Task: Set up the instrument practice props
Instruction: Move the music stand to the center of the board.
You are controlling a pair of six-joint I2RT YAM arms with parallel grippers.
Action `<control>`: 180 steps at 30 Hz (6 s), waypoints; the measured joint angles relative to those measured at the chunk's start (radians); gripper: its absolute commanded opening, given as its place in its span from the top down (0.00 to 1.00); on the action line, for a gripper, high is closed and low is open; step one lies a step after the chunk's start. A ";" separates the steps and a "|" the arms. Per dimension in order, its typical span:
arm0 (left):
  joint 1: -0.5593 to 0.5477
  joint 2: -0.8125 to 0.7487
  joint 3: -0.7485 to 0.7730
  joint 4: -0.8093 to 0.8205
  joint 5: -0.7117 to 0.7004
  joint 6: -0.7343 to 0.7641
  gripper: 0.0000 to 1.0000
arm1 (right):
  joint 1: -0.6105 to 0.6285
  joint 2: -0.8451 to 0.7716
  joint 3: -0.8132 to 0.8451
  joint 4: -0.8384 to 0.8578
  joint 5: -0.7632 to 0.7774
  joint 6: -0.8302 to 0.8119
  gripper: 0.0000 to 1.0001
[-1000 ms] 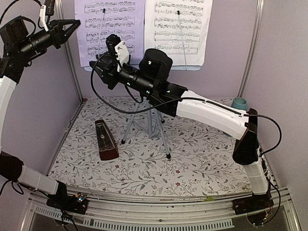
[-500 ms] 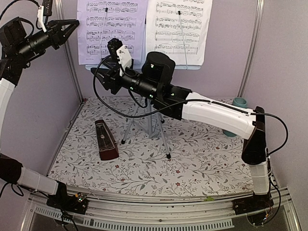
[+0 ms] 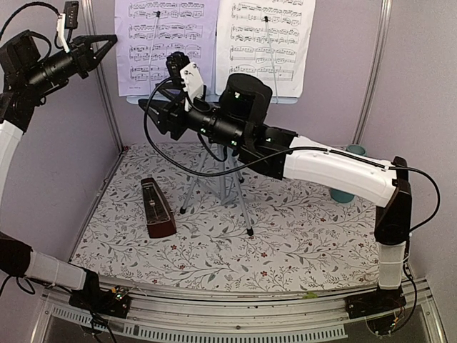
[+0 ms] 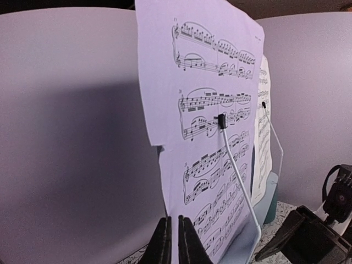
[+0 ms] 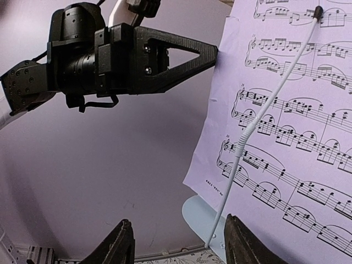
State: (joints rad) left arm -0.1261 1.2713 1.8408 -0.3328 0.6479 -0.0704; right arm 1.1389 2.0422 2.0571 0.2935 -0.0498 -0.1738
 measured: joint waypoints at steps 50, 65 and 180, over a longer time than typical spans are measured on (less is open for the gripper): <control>0.000 -0.386 -0.526 0.166 -0.139 -0.129 0.21 | 0.059 -0.565 -0.946 0.002 0.304 0.243 0.01; -0.082 -0.532 -0.961 0.189 -0.191 -0.246 0.01 | -0.067 -0.578 -1.191 -0.070 0.299 0.426 0.10; -0.427 0.380 -0.685 0.513 -0.565 -0.219 0.03 | -0.426 -0.037 -0.818 -0.264 0.247 0.238 0.70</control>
State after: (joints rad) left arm -0.5533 1.6508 1.1557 0.1799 0.0826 -0.2890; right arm 0.7128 2.0052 1.2388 0.0292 0.1974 0.0643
